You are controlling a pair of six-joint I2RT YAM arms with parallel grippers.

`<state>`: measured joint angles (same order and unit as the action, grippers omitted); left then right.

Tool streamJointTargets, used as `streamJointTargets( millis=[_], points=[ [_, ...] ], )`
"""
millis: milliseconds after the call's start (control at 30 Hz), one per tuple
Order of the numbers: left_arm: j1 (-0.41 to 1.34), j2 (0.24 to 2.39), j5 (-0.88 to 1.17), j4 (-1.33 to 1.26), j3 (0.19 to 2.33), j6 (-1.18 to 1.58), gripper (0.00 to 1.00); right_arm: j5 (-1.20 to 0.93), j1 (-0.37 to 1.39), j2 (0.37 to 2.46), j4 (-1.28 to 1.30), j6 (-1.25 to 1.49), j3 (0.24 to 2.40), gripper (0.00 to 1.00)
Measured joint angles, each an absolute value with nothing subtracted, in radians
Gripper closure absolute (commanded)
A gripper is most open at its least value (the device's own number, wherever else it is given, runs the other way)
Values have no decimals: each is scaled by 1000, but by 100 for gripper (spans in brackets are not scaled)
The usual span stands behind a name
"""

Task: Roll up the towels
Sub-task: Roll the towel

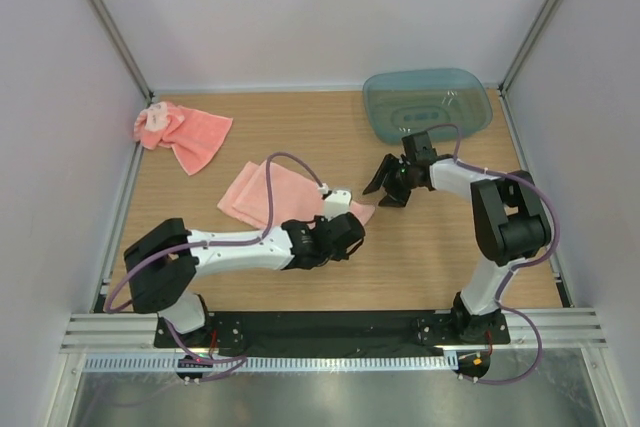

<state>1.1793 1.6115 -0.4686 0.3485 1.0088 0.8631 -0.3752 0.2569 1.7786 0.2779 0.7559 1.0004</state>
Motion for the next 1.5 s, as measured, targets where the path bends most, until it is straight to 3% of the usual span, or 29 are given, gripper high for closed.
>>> streamJointTargets(
  millis=[500, 1100, 1433, 1500],
  points=[
    [1180, 1518, -436, 355, 934, 1067, 100, -218, 223, 1566, 476, 638, 1116, 37],
    [1055, 1279, -333, 320, 666, 1405, 100, -299, 229, 1433, 544, 546, 1091, 43],
    [1013, 1180, -286, 268, 497, 1613, 100, -473, 400, 1341, 384, 523, 934, 61],
    [1008, 1145, -285, 249, 455, 1658, 100, -502, 438, 1340, 334, 526, 896, 71]
  ],
)
